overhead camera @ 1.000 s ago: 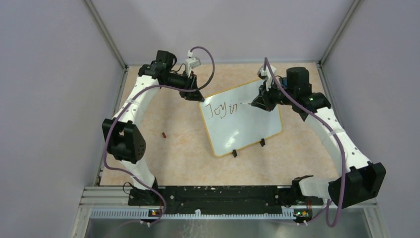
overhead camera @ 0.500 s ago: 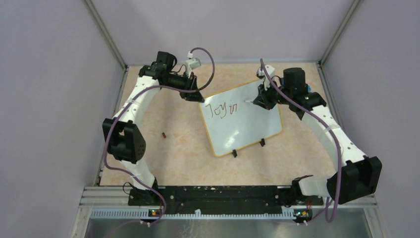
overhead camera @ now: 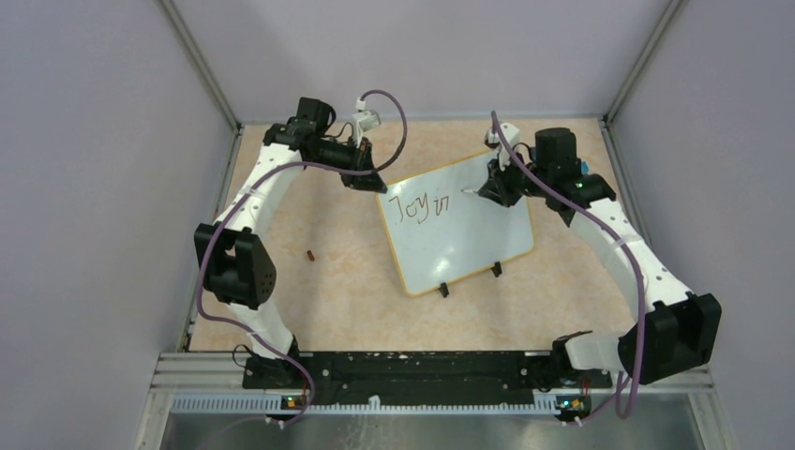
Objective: Write a sentence on the whiteboard
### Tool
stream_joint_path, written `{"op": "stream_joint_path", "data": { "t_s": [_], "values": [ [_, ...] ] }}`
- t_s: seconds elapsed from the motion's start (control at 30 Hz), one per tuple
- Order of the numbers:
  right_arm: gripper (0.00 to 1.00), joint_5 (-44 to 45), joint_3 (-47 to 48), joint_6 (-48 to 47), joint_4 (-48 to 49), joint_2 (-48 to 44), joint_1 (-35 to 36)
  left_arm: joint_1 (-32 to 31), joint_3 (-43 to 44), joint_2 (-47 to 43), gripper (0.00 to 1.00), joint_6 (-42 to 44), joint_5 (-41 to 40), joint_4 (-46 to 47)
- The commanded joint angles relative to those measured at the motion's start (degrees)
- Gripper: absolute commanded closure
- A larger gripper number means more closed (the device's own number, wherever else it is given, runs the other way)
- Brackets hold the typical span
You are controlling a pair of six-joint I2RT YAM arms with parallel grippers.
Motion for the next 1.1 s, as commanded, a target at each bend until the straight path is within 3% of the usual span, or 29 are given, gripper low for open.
{"op": "stream_joint_path", "data": {
  "t_s": [0.0,0.23,0.6,1.07],
  "values": [
    [1.00,-0.7,2.8,-0.5,2.3,0.7,0.5,-0.2,-0.2,-0.7,0.89,-0.2,1.6,1.5],
    [1.00,-0.5,4.3,-0.5,2.0,1.2,1.6,-0.2,-0.1,-0.9,1.00,-0.4,1.6,1.6],
    [1.00,1.1,5.5,-0.4,2.4,2.4,2.2,-0.2,-0.4,-1.0,1.00,-0.8,1.2,1.8],
    [1.00,2.2,0.4,-1.2,1.6,0.8,2.5,-0.2,-0.5,-1.1,1.00,-0.8,0.6,2.2]
  ]
}}
